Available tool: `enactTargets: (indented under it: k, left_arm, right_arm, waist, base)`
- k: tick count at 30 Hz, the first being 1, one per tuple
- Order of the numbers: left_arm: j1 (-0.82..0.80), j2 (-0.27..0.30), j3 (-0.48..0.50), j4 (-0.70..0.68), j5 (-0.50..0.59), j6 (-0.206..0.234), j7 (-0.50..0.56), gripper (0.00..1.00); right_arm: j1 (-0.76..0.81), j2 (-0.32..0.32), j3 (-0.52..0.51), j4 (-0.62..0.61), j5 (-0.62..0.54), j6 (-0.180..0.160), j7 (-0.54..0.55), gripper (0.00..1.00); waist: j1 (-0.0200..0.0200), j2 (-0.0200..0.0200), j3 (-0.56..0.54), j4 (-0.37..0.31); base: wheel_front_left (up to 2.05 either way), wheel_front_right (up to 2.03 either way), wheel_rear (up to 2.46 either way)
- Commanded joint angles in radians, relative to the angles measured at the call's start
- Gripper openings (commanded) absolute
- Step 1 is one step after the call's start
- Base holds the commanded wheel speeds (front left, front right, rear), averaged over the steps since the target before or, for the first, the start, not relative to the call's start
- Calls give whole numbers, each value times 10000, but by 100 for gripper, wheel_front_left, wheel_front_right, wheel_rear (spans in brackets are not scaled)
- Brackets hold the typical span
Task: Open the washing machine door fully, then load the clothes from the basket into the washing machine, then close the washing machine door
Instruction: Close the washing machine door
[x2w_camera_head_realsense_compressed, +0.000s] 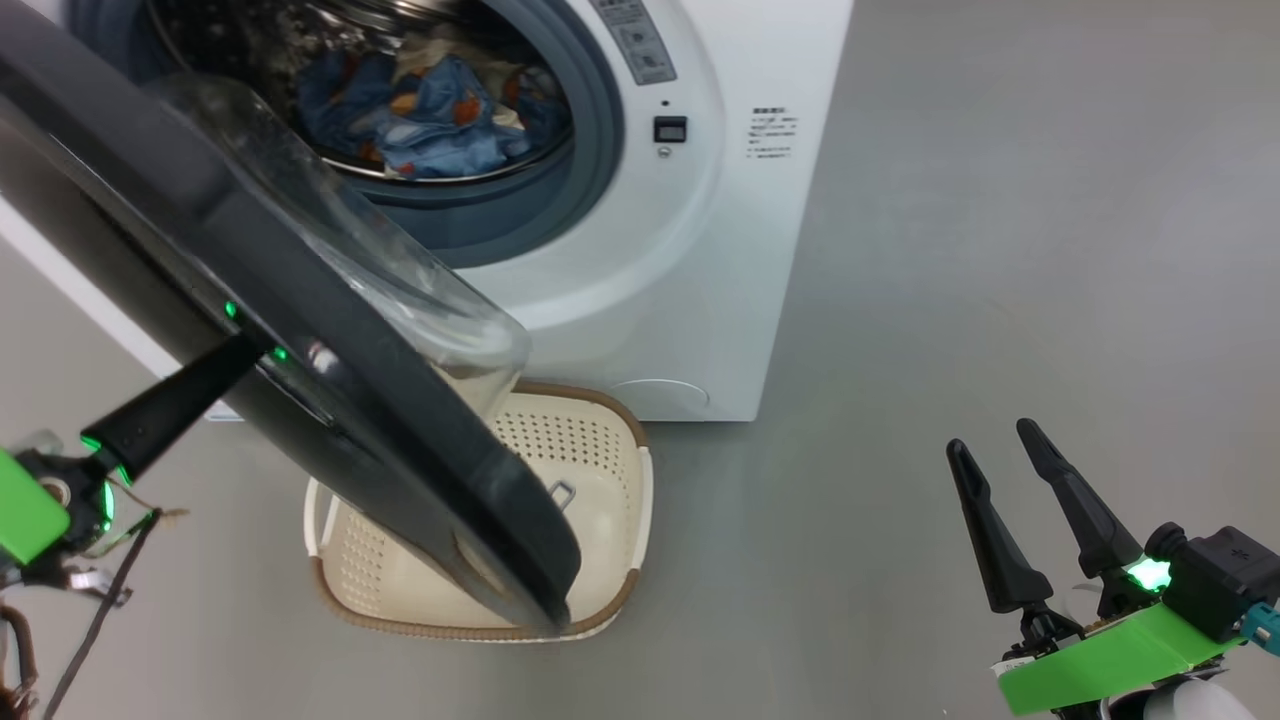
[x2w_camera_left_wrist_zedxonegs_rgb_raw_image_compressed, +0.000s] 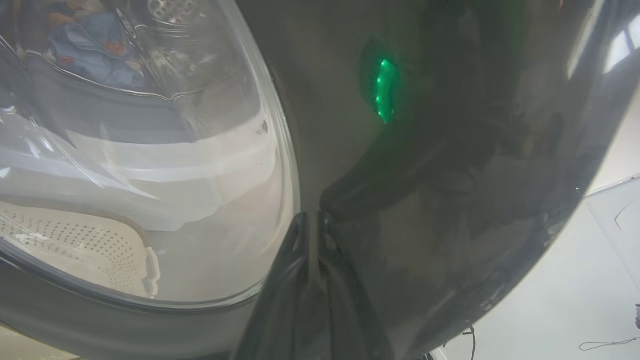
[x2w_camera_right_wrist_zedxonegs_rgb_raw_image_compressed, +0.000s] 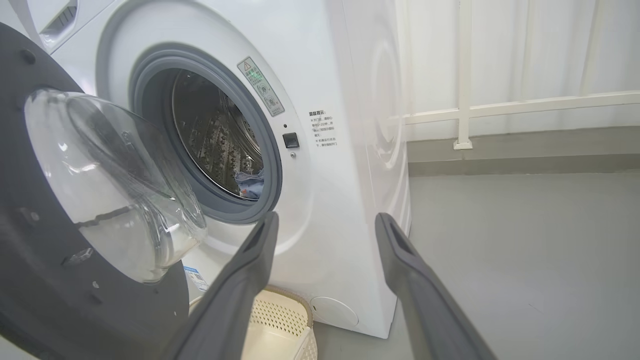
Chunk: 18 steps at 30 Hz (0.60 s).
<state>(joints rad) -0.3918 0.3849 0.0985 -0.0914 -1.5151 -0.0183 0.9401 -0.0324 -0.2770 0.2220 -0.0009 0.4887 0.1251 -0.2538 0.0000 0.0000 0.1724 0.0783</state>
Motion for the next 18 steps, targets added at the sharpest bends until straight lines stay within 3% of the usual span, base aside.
enactTargets:
  k: [1,18]
  left_arm:
    - [-561,312,336,-232,78,-131,-88,0]
    - [-1551,62,-42,547,698,-153,-573,0]
  right_arm:
    - [-281,-93,125,-275,-144,56,-80,100]
    - [-352,123,-22,-308,-184,56,-80,100]
  waist:
    - [0,0,93,-139]
    - [0,0,339,-707]
  base:
    - [0,0,0]
    - [0,0,0]
